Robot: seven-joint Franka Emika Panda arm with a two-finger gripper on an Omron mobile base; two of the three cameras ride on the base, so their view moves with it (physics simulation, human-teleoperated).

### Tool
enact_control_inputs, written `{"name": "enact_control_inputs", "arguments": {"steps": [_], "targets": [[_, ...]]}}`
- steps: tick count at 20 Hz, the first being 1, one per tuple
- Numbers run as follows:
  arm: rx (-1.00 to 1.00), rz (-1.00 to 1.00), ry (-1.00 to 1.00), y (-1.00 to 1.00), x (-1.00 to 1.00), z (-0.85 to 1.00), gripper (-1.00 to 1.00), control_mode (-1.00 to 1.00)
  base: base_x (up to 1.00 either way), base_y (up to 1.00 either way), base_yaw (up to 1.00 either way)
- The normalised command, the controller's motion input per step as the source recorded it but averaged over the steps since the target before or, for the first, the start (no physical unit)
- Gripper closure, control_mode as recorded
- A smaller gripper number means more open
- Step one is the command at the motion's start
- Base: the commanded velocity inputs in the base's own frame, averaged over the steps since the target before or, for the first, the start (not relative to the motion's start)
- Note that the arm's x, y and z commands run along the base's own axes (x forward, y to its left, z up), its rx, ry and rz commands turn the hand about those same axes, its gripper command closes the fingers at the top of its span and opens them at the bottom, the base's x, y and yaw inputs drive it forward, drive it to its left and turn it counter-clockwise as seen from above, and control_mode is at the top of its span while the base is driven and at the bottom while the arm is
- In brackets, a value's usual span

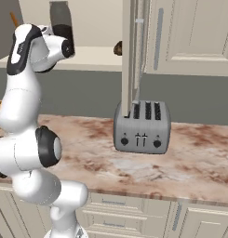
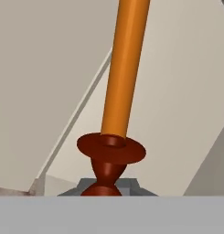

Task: Pick the candle and jar from the dining table and place them in the open cabinet. Close the cabinet after placing the objects.

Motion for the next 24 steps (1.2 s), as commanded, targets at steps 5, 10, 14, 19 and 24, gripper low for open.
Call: {"name": "enact_control_inputs", "arguments": {"steps": [5, 10, 14, 19, 24], "targets": [[0.0, -0.11, 0.0, -0.26, -0.14, 0.06, 1.0, -1.0, 0.0, 0.0, 0.0], [0.0, -0.14, 0.0, -0.26, -0.37, 0.12, 1.0, -1.0, 0.0, 0.0, 0.0], [0.0, -0.08, -0.07, -0.22, -0.51, 0.04, 1.0, -1.0, 0.0, 0.0, 0.0], [0.01, -0.15, 0.0, -0.57, -0.46, 0.01, 1.0, -1.0, 0.0, 0.0, 0.0], [0.02, -0.1, 0.02, -0.56, -0.15, 0.0, 1.0, -1.0, 0.0, 0.0, 0.0]]}}
